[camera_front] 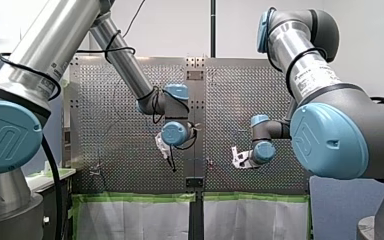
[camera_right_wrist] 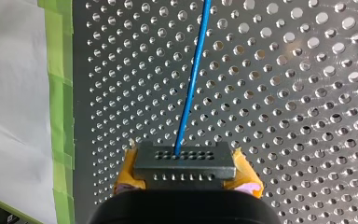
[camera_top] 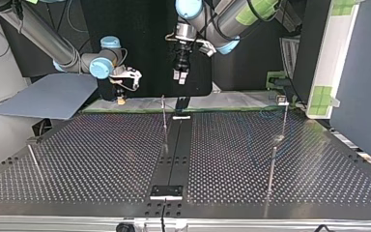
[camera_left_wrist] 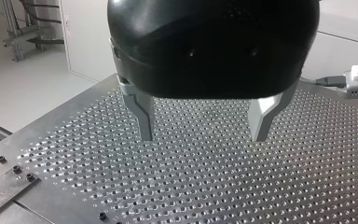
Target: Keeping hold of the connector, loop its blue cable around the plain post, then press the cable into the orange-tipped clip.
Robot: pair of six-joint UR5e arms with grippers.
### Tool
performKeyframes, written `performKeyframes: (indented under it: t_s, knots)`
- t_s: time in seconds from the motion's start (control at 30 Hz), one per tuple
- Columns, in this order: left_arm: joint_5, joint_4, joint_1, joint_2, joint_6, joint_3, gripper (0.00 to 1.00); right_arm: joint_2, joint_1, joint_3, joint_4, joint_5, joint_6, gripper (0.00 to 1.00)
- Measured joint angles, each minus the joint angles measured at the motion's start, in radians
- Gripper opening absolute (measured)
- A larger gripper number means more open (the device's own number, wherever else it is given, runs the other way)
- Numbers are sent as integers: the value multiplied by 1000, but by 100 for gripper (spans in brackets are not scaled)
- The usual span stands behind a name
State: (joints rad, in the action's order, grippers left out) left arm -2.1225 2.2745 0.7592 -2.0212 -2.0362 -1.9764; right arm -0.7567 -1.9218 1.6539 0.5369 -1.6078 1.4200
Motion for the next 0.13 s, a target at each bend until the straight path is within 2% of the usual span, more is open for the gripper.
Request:
performKeyframes:
  t_s: [0.13]
  knots:
    - [0, 0, 0, 0, 0, 0, 100, 0, 0, 0, 0, 0, 0, 0]
